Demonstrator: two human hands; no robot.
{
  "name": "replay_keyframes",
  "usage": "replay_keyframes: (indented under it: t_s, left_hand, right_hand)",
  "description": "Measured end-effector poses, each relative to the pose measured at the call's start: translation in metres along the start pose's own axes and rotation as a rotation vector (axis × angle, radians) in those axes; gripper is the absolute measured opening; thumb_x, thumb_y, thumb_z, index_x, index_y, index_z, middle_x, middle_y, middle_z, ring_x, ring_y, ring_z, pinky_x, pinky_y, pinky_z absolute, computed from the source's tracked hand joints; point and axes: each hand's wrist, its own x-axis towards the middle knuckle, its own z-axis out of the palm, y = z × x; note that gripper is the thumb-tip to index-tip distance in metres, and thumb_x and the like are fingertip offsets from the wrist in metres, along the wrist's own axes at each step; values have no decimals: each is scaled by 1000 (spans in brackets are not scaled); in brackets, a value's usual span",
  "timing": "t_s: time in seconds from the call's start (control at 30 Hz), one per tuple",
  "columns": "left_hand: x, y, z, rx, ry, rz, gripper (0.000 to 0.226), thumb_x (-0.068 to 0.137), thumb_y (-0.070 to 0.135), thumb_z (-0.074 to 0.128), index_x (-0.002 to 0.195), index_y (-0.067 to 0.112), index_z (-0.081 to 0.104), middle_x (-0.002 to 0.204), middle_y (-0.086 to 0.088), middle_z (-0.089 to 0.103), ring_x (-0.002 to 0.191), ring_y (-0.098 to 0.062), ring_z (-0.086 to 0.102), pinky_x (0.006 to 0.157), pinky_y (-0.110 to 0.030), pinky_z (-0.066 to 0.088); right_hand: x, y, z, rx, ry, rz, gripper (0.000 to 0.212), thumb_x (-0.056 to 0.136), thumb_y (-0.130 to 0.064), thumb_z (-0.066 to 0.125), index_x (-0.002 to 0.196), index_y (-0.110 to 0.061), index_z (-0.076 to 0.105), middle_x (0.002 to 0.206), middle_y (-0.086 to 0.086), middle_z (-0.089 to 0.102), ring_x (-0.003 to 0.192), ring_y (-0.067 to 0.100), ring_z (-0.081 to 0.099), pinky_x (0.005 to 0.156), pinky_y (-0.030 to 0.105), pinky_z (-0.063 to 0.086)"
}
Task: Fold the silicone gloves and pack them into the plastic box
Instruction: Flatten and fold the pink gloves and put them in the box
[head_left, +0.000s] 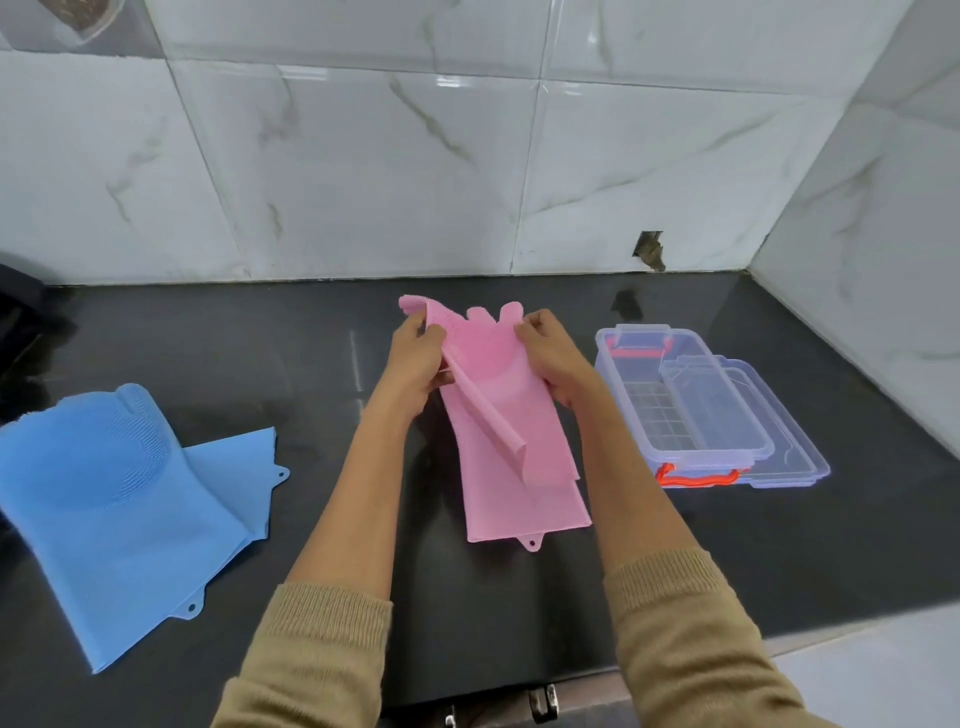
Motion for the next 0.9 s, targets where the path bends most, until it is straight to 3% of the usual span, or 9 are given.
replay_keyframes:
  t_s: [0.1,0.23,0.4,0.47,0.53,0.6,0.67,0.8,0.9]
  left_hand:
    - [4,0,16,-40,-45,-36,39,95,5,34,127,14,54,89,-2,60,70,-12,54,46,-17,48]
    - [10,-27,21,27,-90,-91,42,94,6,33,131,19,49,102,-5,62,76,-15,57,58,-26,50]
    - [12,-78,12,204,37,-89,31,96,14,49,127,13,49,77,-4,56,53,-14,53,44,-24,52]
    - [13,-85,9,262,133,-52,25,94,17,57,117,11,51,83,-6,57,56,-14,56,38,-19,49]
    - [13,-87,6,331,220,-19,16,91,18,62,102,13,51,90,-9,60,57,-13,59,36,-18,47]
    - [15,-91,3,398,283,5,13,90,18,64,94,13,53,90,-10,63,54,-13,60,40,-21,49]
    - [15,-94,2,437,308,22,10,90,17,65,90,11,56,90,-11,65,56,-15,61,44,-24,52]
    - [17,-96,1,481,317,30,8,90,17,64,87,12,58,91,-10,67,62,-21,66,60,-36,61]
    - [18,-95,2,530,316,58,8,91,19,64,90,12,61,93,-9,67,78,-28,68,71,-43,61]
  right_hand:
    - [2,1,-16,-10,53,13,22,98,-22,38,77,-22,35,75,-5,37,64,9,33,55,23,28]
    - [0,15,-18,-127,123,-15,12,100,-20,38,90,-13,37,80,-3,42,76,14,39,57,23,31]
    - [-9,54,-5,-261,204,91,11,98,-17,44,100,-8,51,99,5,50,89,18,47,77,26,37]
    - [-10,58,-5,-221,260,120,18,96,-16,48,105,-4,57,99,5,52,89,18,48,80,28,41]
    - [-9,58,-6,-195,269,147,13,94,-16,51,89,-6,57,88,5,53,82,19,48,73,26,40]
    - [-6,56,-6,-186,277,168,32,94,-19,52,64,-12,44,68,1,44,65,18,42,58,21,34]
    - [-4,57,-5,-185,300,181,41,94,-21,53,57,-17,35,60,-2,35,55,12,36,51,19,28]
    - [-4,62,-4,-215,315,193,19,94,-20,54,79,-8,52,77,4,51,75,19,50,74,29,45]
    - [-3,64,-6,-242,312,194,18,93,-23,54,84,-8,55,85,8,55,82,20,53,85,34,49]
